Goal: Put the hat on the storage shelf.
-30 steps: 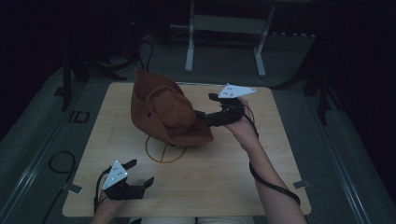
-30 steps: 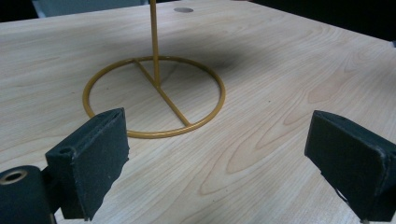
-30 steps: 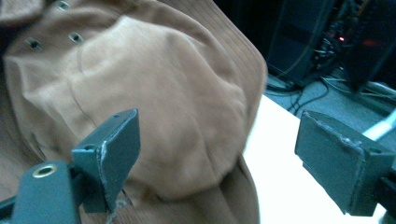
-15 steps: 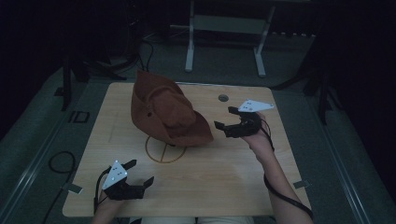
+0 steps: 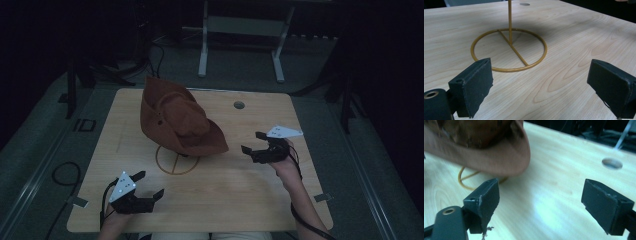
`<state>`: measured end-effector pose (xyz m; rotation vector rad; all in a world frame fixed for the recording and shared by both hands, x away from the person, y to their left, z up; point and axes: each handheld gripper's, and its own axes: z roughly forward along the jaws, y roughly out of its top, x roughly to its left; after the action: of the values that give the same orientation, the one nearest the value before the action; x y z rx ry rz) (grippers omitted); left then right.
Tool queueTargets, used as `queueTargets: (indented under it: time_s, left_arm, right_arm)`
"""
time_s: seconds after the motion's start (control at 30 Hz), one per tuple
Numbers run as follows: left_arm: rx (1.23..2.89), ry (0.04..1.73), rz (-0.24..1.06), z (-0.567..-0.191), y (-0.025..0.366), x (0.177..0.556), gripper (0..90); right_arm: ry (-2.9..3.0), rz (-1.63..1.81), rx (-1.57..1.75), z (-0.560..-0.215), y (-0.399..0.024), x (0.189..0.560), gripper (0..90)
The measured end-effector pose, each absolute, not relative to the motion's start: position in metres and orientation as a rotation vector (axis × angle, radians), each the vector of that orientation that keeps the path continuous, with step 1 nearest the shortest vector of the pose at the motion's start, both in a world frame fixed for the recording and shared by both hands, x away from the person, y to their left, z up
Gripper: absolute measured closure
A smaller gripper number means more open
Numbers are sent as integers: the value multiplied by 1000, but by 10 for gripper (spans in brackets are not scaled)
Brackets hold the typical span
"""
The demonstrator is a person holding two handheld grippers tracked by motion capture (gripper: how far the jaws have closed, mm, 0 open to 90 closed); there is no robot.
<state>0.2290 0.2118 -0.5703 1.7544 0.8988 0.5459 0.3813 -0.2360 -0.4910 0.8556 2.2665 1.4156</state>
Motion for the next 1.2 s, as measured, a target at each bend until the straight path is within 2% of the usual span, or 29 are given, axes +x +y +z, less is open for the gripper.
queueTargets:
  time_s: [0.67, 1.2]
  left_arm:
    - [1764, 897, 540, -571, 210, 229, 70]
    - [1758, 901, 535, -572, 211, 229, 71]
  right_arm:
    - [2333, 1331, 857, -545, -268, 339, 142]
    - [2321, 1274, 862, -560, -294, 309, 142]
